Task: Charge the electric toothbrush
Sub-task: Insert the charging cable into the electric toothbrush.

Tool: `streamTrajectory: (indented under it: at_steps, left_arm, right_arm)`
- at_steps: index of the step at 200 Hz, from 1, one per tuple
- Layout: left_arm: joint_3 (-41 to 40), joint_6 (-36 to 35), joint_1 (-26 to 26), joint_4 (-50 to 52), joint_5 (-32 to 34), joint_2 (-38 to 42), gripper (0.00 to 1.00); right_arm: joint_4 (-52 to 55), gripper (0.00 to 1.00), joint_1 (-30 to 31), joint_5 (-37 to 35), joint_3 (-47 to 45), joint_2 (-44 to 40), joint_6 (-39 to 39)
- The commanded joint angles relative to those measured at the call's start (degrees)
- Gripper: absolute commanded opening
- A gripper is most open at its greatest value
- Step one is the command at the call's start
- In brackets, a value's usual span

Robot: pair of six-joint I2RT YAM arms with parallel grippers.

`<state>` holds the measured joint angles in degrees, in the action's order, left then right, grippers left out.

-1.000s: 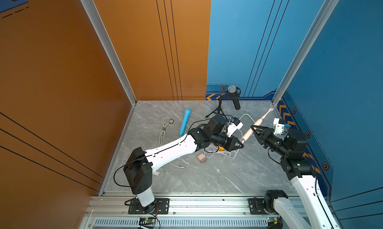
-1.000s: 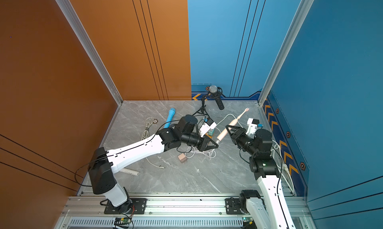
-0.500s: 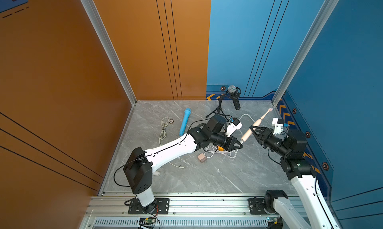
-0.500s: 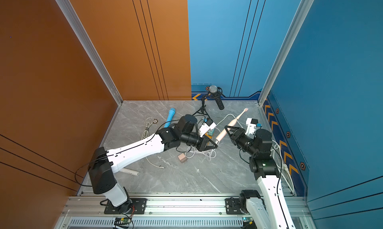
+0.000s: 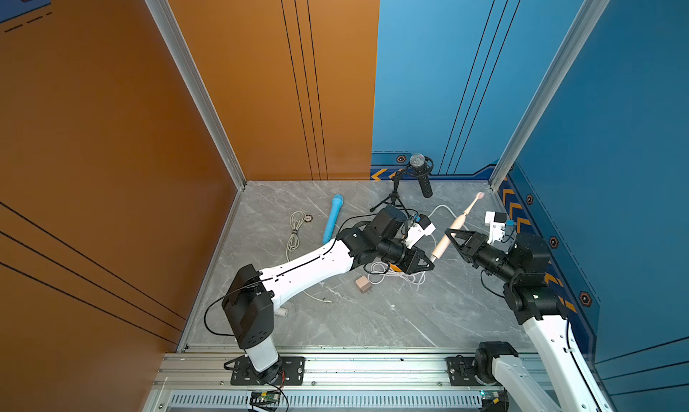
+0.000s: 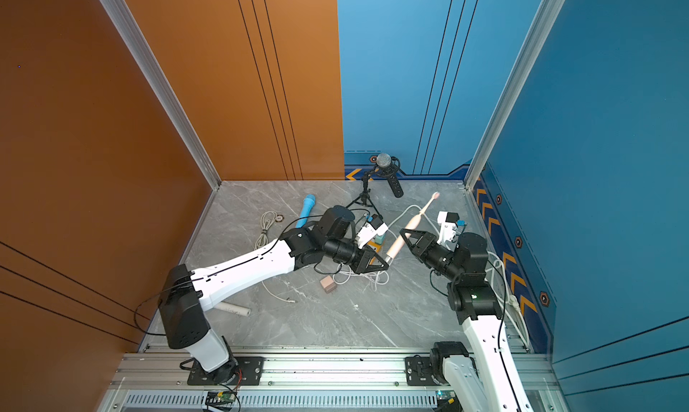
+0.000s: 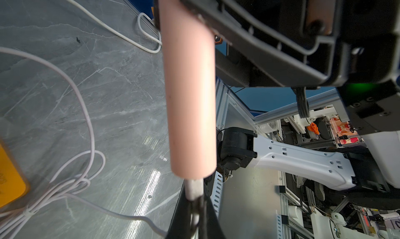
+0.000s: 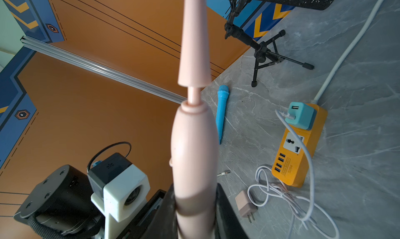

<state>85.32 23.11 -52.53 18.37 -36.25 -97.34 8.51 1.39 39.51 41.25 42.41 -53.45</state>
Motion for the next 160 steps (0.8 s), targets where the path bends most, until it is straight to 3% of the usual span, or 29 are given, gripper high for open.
streamTrajectory:
  at_steps: [1,26,66,99,160]
  left_arm:
    - [5.56,-2.50,0.73,-4.57,0.70,1.61,0.00]
    - [8.27,-3.32,-0.72,-4.66,5.24,1.56,0.00]
    - [11.53,-4.09,-4.48,-4.63,7.66,-1.37,0.00]
    - [11.91,-3.64,-3.85,-4.64,8.04,-1.54,0.00]
    - [9.82,0.49,-3.55,-9.17,12.41,-0.48,0.00]
  right_arm:
    - [3.84,0.00,1.31,4.73,-2.61,-0.55,3.23]
    - [3.76,0.00,1.42,3.71,-4.02,-1.80,1.36]
    - [-3.79,0.00,1.42,1.81,-6.43,-5.05,-8.41]
    - [1.09,0.00,1.34,2.25,-4.47,-5.06,-5.11]
    - [-2.97,0.00,0.81,-0.21,-7.02,-9.56,-9.96]
